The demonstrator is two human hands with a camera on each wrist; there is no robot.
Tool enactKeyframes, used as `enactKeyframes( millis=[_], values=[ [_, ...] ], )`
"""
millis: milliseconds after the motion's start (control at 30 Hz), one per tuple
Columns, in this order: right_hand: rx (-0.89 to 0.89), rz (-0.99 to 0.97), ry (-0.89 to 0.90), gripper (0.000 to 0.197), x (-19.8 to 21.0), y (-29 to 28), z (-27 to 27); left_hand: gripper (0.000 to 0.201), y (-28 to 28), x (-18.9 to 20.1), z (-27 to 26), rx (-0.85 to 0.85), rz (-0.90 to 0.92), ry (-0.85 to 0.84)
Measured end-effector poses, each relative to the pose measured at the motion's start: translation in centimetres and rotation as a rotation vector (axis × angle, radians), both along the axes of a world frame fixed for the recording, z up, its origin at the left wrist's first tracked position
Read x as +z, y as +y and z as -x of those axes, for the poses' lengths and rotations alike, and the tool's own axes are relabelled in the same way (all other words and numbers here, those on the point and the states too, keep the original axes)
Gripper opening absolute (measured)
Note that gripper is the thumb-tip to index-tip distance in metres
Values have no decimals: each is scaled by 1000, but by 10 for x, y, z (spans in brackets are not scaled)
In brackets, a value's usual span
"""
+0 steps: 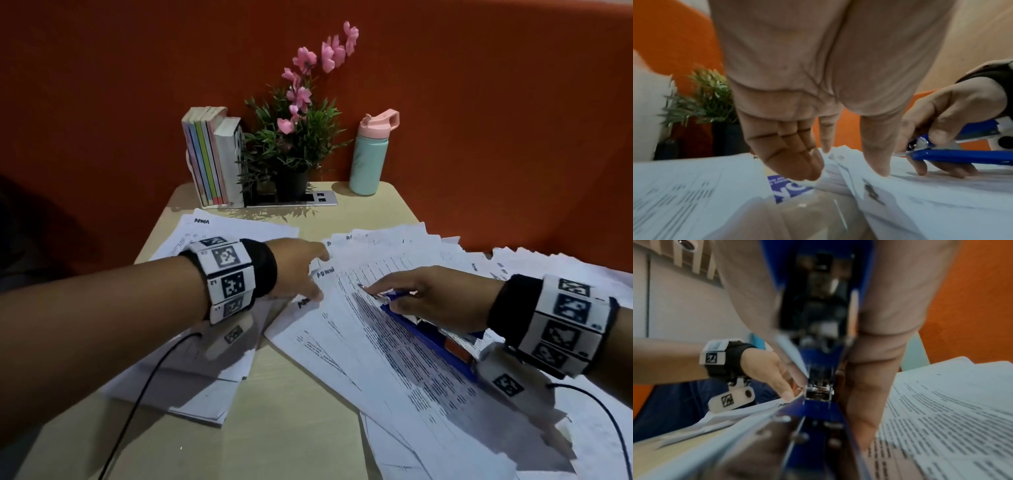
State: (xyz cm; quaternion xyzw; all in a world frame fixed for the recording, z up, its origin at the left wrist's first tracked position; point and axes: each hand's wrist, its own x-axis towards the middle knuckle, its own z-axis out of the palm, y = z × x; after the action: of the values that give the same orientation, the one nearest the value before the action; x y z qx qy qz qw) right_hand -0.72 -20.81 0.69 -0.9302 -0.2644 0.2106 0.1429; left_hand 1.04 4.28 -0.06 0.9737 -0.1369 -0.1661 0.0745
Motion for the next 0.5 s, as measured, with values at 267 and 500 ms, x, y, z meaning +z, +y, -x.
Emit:
enactKeyframes(
  millis=[267,500],
  values=[
    [137,174,-101,40,-2,17,5,81,-14,-11,-16,-307,-303,-161],
    [73,140,-76,39,-5,12,-3,53,-10,-16,-16,-339,-224,12]
  ],
)
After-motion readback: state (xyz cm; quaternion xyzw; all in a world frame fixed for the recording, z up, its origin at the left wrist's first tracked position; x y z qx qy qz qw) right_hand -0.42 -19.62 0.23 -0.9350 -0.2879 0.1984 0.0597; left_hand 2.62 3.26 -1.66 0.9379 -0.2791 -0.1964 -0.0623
